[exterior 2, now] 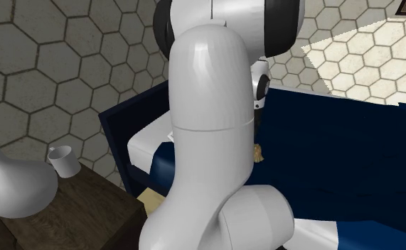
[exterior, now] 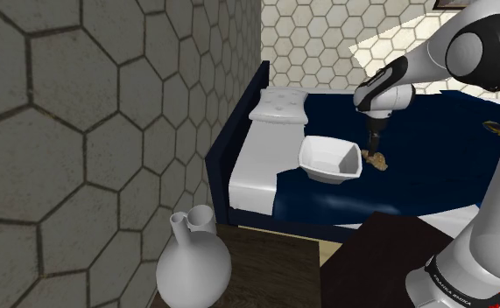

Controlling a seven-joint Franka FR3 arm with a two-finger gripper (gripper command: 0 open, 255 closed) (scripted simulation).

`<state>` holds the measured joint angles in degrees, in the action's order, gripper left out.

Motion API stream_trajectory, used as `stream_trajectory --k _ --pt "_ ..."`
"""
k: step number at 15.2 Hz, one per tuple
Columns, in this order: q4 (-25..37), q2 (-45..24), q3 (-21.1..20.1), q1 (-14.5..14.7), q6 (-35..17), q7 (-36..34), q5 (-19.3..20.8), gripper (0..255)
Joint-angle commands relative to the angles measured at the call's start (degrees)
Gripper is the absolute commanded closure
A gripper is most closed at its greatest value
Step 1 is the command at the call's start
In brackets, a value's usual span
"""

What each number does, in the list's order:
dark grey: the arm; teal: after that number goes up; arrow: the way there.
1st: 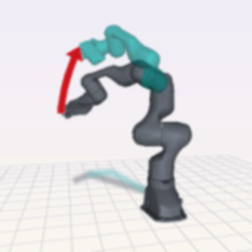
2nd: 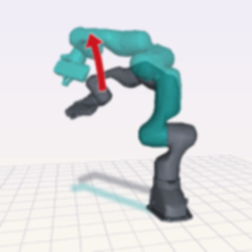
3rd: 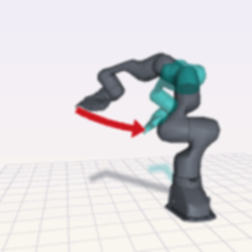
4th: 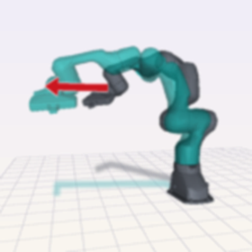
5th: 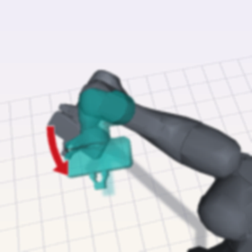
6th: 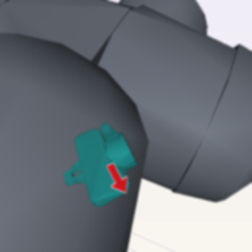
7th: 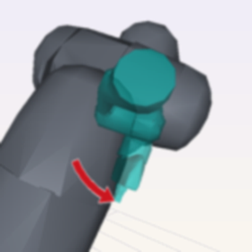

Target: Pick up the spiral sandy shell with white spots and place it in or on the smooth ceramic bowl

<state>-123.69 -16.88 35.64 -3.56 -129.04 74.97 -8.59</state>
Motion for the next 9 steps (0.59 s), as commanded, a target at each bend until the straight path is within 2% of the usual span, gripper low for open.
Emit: stream_trajectory --k 1,3,9 --pt "-0.75 -0.93 -0.35 -0.34 -1.57 0.71 -0.78 0" --pt "-1.38 -2.29 -0.92 -0.80 -3.32 1.47 -1.91 0" --pt "-1.38 -2.28 -0.93 -0.81 -3.32 1.47 -1.90 0"
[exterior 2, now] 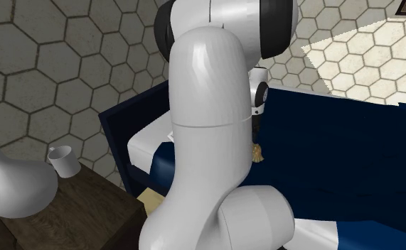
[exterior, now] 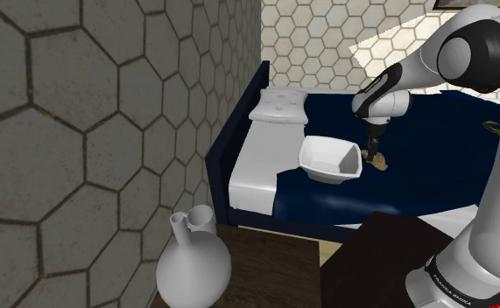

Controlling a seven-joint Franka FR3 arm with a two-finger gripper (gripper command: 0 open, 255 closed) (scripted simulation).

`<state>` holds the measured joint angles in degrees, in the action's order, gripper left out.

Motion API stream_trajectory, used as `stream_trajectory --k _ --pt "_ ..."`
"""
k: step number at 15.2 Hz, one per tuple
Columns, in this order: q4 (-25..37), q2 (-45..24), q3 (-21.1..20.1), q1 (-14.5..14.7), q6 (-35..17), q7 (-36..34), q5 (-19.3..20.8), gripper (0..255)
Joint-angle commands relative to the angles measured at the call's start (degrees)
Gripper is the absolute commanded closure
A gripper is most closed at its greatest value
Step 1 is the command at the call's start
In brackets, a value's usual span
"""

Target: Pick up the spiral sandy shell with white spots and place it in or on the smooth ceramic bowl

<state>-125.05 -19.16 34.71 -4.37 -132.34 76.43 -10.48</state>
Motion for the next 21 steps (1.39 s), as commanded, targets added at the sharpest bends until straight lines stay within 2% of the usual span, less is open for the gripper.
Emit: stream_trajectory --k 1,2,3,12,21 --pt "-0.01 0.00 0.00 0.00 -0.02 0.00 -0.01 0" --pt "-0.01 0.00 0.00 0.00 -0.01 0.00 0.00 0" --pt "-0.01 0.00 0.00 0.00 -0.01 0.00 0.00 255" --pt "-0.01 0.00 0.00 0.00 -0.02 0.00 -0.01 255" --pt "1.12 5.66 2.10 1.72 5.75 -2.76 4.41 255"
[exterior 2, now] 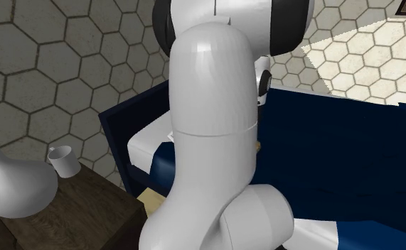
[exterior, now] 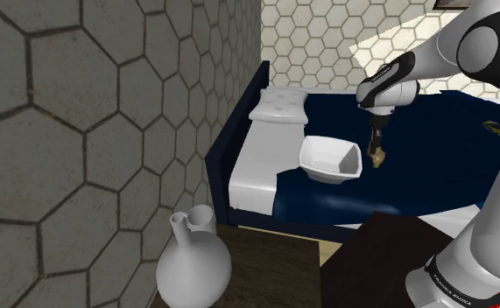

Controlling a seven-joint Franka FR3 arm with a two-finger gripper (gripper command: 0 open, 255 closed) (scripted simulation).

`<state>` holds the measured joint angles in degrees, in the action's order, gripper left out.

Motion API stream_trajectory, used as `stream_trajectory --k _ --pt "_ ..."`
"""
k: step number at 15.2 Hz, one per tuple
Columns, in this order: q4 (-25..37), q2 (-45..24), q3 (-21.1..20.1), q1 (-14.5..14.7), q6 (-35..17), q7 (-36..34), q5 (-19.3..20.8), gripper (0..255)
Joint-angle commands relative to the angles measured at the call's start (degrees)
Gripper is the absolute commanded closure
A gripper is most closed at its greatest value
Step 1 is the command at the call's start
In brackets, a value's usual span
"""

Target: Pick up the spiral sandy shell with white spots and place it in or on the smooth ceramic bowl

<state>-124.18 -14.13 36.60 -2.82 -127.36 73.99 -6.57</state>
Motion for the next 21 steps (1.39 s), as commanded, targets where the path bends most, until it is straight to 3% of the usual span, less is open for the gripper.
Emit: stream_trajectory --k 1,21 --pt "0.45 1.22 0.38 0.32 1.44 -0.60 0.96 255" --pt "7.03 10.86 1.72 2.11 15.67 -4.94 7.79 255"
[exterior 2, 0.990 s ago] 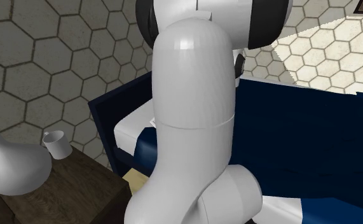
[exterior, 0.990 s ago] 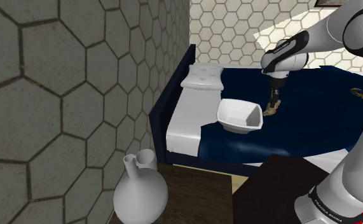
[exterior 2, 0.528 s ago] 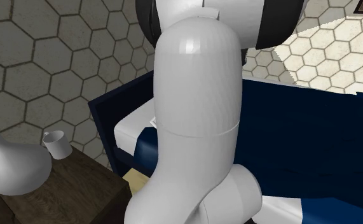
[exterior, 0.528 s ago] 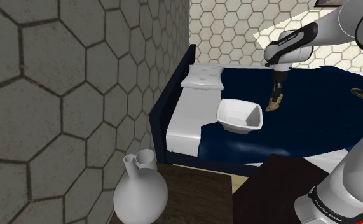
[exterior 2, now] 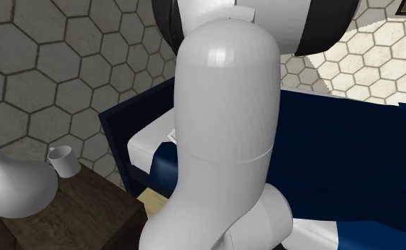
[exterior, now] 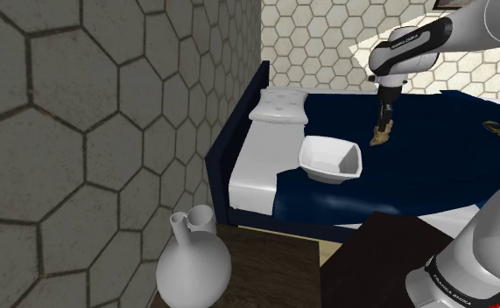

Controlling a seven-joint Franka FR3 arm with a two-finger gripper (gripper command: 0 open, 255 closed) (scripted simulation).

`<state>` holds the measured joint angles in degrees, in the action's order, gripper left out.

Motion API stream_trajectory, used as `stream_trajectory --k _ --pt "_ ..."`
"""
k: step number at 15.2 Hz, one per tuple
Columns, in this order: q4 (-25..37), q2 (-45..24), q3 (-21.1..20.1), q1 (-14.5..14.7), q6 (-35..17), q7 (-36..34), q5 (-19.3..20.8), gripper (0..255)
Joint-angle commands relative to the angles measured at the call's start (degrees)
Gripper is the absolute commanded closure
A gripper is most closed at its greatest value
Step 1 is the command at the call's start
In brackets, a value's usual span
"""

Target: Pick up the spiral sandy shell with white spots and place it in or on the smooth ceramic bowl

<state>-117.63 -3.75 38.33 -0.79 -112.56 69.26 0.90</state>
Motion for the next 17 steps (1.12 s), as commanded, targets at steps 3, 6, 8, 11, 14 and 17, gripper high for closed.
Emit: stream_trajectory --k 3,6,8,11,14,17 --pt "1.55 1.25 -0.02 0.18 2.56 -0.51 0.79 255" --pt "0.65 2.64 -2.07 2.48 2.94 -5.00 1.07 255" --pt "0.38 3.21 -3.47 3.94 3.24 -7.85 0.99 255" --pt "0.45 3.55 -5.56 6.06 3.71 -11.89 0.55 255" --pt "1.10 3.31 -7.61 8.13 4.24 -15.68 -0.22 255" --pt "2.34 2.54 -9.59 10.12 4.82 -19.25 -1.22 255"
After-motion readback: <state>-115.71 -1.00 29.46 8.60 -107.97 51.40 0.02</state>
